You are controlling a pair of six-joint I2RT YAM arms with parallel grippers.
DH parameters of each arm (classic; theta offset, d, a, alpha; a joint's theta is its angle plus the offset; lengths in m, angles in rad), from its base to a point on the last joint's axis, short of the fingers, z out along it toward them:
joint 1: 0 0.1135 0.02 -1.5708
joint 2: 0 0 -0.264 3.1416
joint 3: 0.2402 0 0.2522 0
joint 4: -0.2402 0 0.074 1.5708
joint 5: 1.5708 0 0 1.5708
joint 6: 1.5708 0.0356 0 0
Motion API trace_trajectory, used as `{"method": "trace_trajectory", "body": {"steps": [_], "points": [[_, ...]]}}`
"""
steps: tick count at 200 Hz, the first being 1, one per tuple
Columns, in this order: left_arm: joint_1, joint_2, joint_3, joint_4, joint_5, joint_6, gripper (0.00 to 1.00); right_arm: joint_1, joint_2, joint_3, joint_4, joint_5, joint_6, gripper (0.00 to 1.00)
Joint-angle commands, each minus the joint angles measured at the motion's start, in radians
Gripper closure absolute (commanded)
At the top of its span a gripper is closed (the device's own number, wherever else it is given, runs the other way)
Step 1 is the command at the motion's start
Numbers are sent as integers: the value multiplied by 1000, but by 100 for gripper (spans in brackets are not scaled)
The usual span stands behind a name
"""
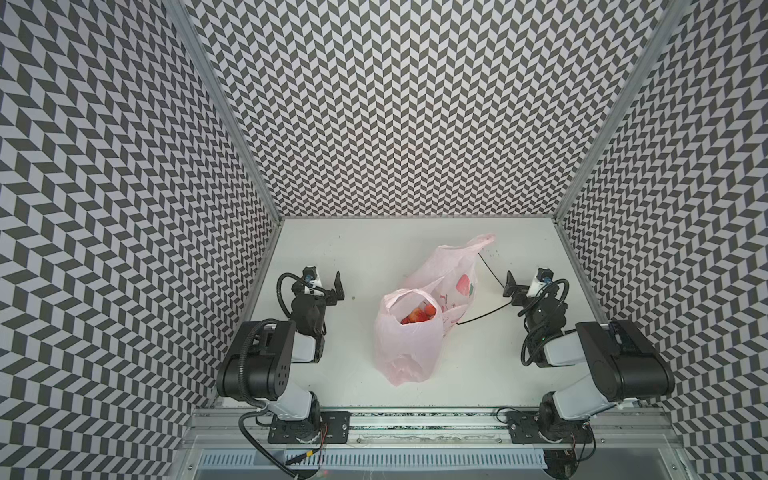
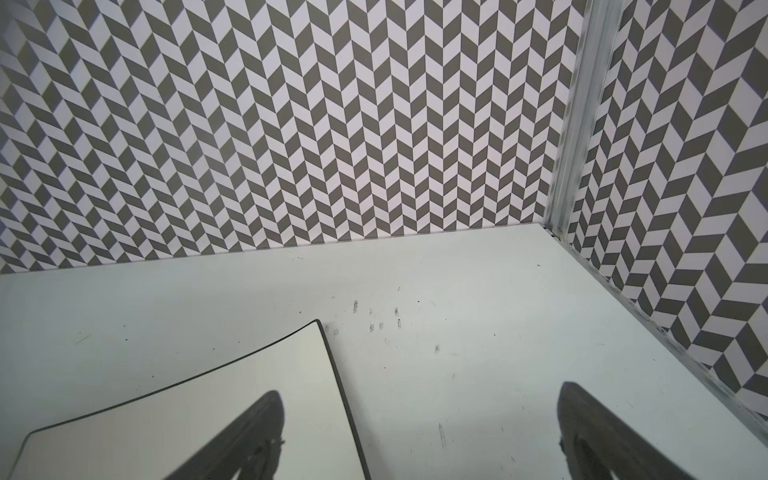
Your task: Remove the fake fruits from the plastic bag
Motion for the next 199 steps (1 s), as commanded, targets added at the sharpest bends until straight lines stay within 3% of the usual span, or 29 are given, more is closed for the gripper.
{"method": "trace_trajectory", "body": {"steps": [1, 125, 152, 199], "points": [[2, -5, -4, 29, 2, 14, 0, 4, 6, 12, 56, -5, -8, 0], [5, -11, -11, 35, 5, 12, 0, -6, -29, 8, 37, -3, 16, 0], [20, -92, -57, 58, -61, -36, 0, -20, -159, -53, -23, -12, 30, 0], [40, -386, -36, -217, -71, -78, 0, -20, -535, -48, -364, -70, 53, 0]]}}
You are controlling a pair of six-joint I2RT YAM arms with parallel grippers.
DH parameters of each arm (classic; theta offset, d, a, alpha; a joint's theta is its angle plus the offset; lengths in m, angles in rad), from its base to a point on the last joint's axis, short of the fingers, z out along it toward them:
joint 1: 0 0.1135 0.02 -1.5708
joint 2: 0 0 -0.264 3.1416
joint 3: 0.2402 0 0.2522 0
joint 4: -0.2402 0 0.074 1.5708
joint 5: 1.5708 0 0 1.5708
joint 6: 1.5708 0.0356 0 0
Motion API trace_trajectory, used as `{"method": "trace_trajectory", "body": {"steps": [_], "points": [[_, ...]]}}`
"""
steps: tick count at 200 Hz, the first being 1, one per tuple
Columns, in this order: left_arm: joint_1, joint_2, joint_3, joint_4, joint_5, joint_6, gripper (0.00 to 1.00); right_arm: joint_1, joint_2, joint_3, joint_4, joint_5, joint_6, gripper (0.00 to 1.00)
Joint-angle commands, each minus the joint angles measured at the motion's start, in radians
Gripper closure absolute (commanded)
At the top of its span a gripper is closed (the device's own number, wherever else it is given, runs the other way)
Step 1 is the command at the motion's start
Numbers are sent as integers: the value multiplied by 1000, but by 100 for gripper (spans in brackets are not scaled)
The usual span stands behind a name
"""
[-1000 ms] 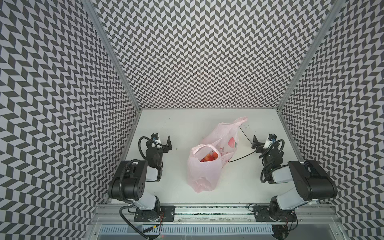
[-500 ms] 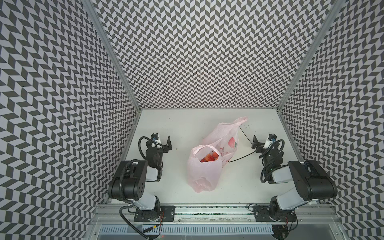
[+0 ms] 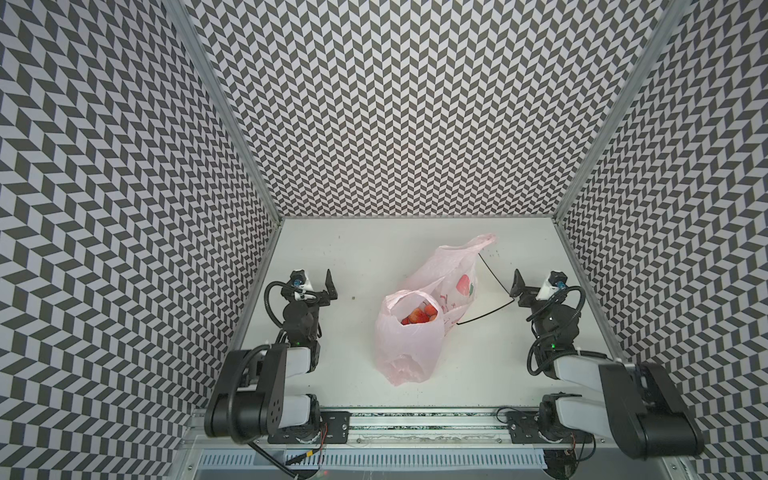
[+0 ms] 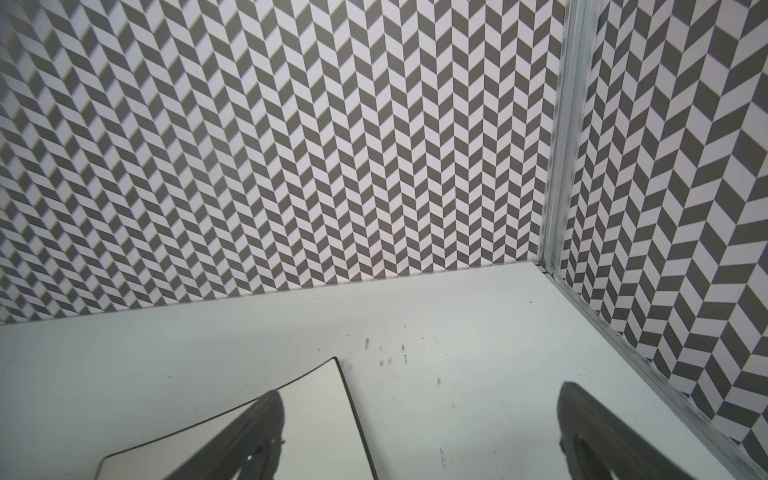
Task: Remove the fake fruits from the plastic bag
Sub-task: 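Reach the left gripper to the pink bag's handle while the right gripper rises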
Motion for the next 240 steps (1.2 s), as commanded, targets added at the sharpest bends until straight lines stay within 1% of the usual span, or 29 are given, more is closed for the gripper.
{"method": "trace_trajectory", "body": {"steps": [1, 13, 19, 22, 29, 37, 44, 58, 69, 78, 99, 120, 132, 133, 134, 141, 148, 168, 189, 208, 226, 240], "points": [[7, -122, 30, -159, -18, -42, 0, -5, -166, 15, -194, -35, 29, 0], [13, -192, 65, -259, -1, -67, 0, -5, -266, 47, -329, -14, 64, 0], [14, -220, 84, -301, 2, -84, 0, -5, -309, 53, -399, 15, 93, 0], [14, -232, 95, -323, -1, -96, 0, -5, -327, 86, -433, 33, 113, 0], [15, -262, 121, -372, -21, -130, 0, -5, -373, 107, -493, 63, 139, 0], [16, -287, 153, -429, -51, -182, 0, -6, -417, 134, -564, 68, 161, 0], [17, -309, 187, -475, -61, -231, 0, -7, -449, 155, -626, 47, 183, 0], [16, -338, 256, -557, -33, -301, 0, -8, -497, 189, -697, -51, 225, 0], [15, -360, 318, -609, 6, -332, 0, -8, -516, 217, -739, -126, 261, 0], [12, -377, 360, -636, 49, -331, 0, -6, -525, 242, -769, -179, 286, 0], [7, -409, 438, -629, 218, -282, 0, -6, -530, 301, -830, -287, 327, 3], [5, -413, 536, -631, 491, -186, 0, -5, -525, 366, -906, -326, 330, 4], [-8, -403, 606, -663, 669, -118, 0, -5, -525, 390, -941, -324, 316, 4], [-9, -402, 614, -667, 669, -113, 0, -5, -526, 391, -944, -323, 313, 4], [-11, -400, 618, -671, 695, -111, 0, -5, -526, 392, -946, -322, 311, 4], [-18, -390, 665, -699, 781, -78, 0, -5, -527, 399, -960, -312, 298, 3], [-28, -382, 707, -726, 858, -48, 0, -6, -531, 403, -970, -290, 289, 0], [-59, -363, 819, -813, 1050, 7, 0, -5, -546, 399, -988, -197, 283, 0], [-96, -336, 917, -912, 1172, 34, 0, -5, -563, 379, -967, -155, 291, 0], [-159, -290, 987, -1029, 1275, 51, 1, -5, -558, 373, -955, -146, 313, 0], [-242, -254, 1055, -1183, 1309, 104, 2, -6, -544, 377, -953, -145, 323, 0], [-302, -248, 1083, -1292, 1304, 161, 3, -5, -535, 383, -953, -146, 323, 0]]}}
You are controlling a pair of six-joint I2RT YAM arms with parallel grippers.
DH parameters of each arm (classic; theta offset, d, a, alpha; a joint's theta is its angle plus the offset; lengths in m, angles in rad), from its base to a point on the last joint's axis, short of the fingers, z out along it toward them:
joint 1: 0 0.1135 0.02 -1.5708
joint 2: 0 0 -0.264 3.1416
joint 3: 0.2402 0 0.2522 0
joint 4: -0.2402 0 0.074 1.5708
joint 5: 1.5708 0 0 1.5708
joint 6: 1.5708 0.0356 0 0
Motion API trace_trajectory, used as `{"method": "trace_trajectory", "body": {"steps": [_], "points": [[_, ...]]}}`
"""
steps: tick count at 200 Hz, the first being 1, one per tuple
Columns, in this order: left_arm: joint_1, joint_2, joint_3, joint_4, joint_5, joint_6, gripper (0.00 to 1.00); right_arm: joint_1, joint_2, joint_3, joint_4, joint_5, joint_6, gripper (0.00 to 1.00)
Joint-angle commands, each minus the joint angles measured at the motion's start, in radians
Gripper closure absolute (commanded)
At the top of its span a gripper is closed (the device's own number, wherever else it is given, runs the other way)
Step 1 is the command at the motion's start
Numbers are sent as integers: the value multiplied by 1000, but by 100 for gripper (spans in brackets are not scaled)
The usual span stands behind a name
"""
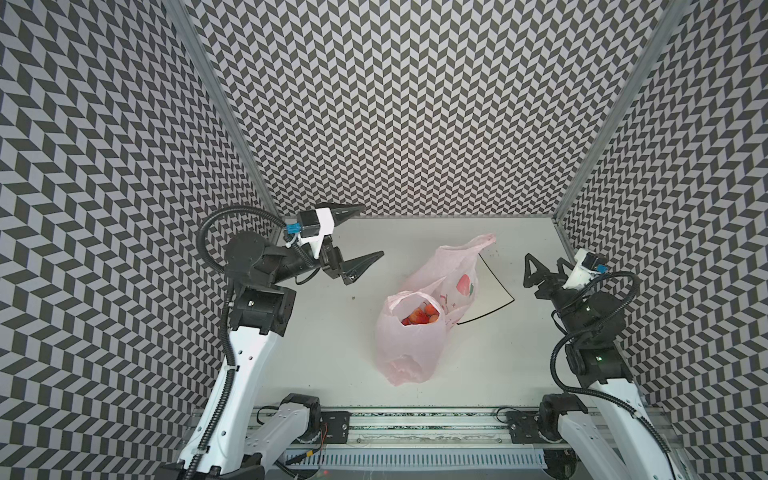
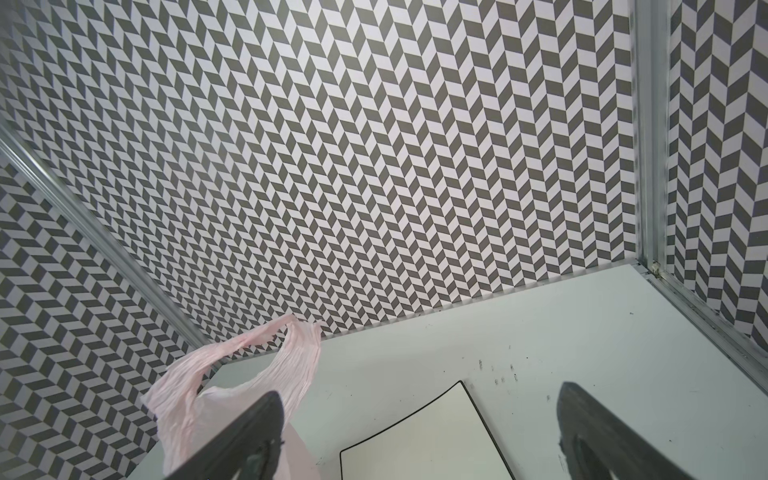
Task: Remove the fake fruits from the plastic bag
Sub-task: 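Reach the left gripper to the pink bag's handle while the right gripper rises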
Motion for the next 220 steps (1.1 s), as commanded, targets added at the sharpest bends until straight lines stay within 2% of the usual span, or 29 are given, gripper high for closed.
{"method": "trace_trajectory", "body": {"steps": [1, 46, 81, 109, 126, 141, 156, 169, 187, 198, 220], "points": [[-86, 21, 51, -284, 113, 115, 3, -3, 9, 2, 25, 22, 17, 0], [-231, 45, 129, -644, -8, 320, 3, -2, 23, -4, 27, 19, 13, 0], [-362, 84, 147, -713, -61, 351, 5, -2, 41, -13, 31, 20, 25, 1], [-429, 155, 201, -856, -109, 432, 11, -2, 46, -11, 28, 27, 30, 2], [-457, 191, 233, -924, -147, 481, 24, -2, 43, -13, 21, 33, 31, 2], [-502, 192, 226, -929, -196, 517, 43, -3, 40, -20, 19, 34, 34, 2], [-509, 197, 224, -937, -215, 522, 60, -2, 41, -21, 24, 14, 41, 2], [-513, 195, 223, -944, -234, 542, 74, -2, 51, -16, 44, -60, 28, 4], [-513, 184, 224, -949, -252, 575, 90, -1, 88, 6, 79, -256, -57, 7], [-514, 177, 221, -945, -262, 593, 96, 0, 121, 41, 64, -340, -122, 7], [-513, 163, 217, -947, -291, 622, 100, 1, 181, 135, -23, -409, -305, 5]]}}
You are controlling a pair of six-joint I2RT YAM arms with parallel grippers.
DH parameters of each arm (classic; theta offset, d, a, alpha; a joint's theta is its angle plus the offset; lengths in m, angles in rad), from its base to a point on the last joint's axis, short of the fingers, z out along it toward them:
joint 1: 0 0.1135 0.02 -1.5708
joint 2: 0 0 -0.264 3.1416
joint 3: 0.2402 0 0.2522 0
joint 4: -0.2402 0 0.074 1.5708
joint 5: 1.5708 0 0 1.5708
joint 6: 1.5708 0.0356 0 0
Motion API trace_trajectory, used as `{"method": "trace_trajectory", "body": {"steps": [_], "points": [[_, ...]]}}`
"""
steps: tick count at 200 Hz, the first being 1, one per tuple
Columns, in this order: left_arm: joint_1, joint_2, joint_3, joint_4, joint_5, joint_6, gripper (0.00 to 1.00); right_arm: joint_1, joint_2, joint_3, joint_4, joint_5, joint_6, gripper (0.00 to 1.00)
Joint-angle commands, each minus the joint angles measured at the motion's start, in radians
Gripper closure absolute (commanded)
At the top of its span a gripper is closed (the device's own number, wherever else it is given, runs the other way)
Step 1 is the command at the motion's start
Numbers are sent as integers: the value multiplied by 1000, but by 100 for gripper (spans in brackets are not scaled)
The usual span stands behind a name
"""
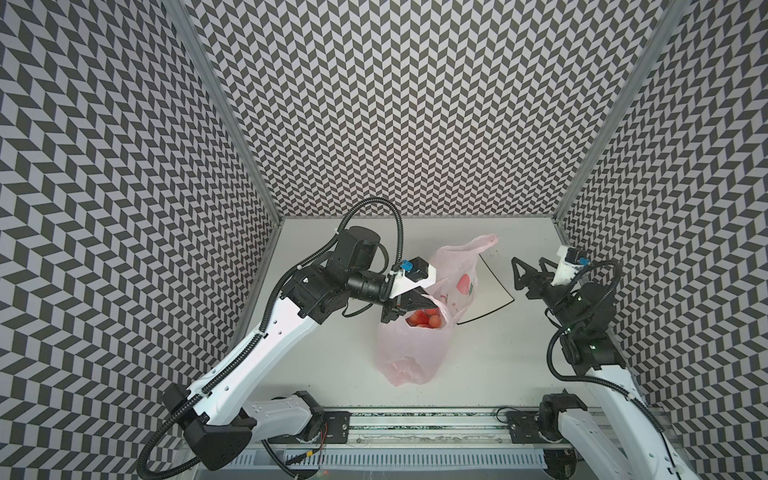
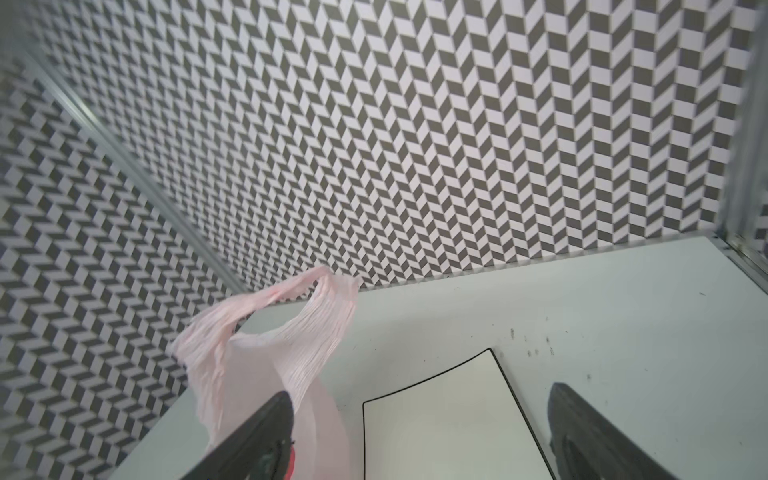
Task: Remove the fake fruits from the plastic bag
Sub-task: 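Reach the left gripper to the pink bag's handle while the right gripper rises, then grasp the bag handles with both grippers and lift the bag upright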
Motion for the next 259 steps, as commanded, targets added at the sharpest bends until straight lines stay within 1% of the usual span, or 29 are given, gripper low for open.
{"method": "trace_trajectory", "body": {"steps": [1, 33, 44, 57, 72, 84, 100, 118, 133, 143, 150, 160, 177, 181, 201, 217, 228, 237, 241, 249, 259], "points": [[-3, -32, 16, -29, -41, 79, 100, 1, 47, 107, -25, -174, -222, 5], [-2, -40, 25, -52, -95, 122, 100, 37, 121, 237, -139, -132, -547, 3], [-2, -40, 33, -58, -103, 133, 100, 50, 159, 269, -149, -106, -633, 3], [-2, -41, 39, -61, -108, 140, 100, 63, 213, 311, -152, -104, -734, 7], [-2, -44, 42, -61, -111, 147, 100, 79, 281, 364, -152, -117, -814, 13], [-2, -47, 41, -68, -120, 154, 100, 91, 330, 411, -168, -155, -878, 17], [-2, -53, 39, -73, -129, 155, 100, 112, 387, 460, -210, -170, -971, 18], [0, -62, 36, -77, -139, 154, 100, 134, 436, 505, -249, -141, -1064, 18], [2, -71, 33, -78, -145, 149, 100, 155, 467, 523, -236, -104, -1102, 19], [3, -76, 35, -78, -151, 148, 100, 173, 481, 529, -205, -92, -1106, 20], [4, -79, 35, -79, -154, 146, 100, 188, 492, 529, -187, -92, -1110, 23], [10, -83, 35, -81, -164, 148, 100, 208, 506, 531, -159, -97, -1117, 30], [19, -97, 32, -86, -221, 170, 100, 235, 531, 543, -134, -102, -1101, 50], [22, -103, 29, -82, -246, 178, 100, 239, 536, 548, -131, -103, -1092, 57], [28, -145, 2, -19, -417, 229, 100, 261, 555, 574, -123, -129, -1039, 83], [51, -160, -9, 94, -566, 263, 100, 294, 561, 580, -86, -143, -985, 100], [98, -166, -27, 201, -623, 277, 100, 323, 567, 584, -42, -127, -923, 100], [171, -172, -54, 301, -631, 281, 100, 350, 575, 590, 19, -87, -845, 100], [203, -175, -67, 345, -628, 282, 100, 361, 582, 595, 44, -59, -803, 100], [269, -175, -95, 435, -622, 283, 100, 389, 600, 617, 85, 36, -709, 100], [347, -166, -121, 542, -617, 273, 100, 416, 632, 669, 88, 137, -601, 100]]}}
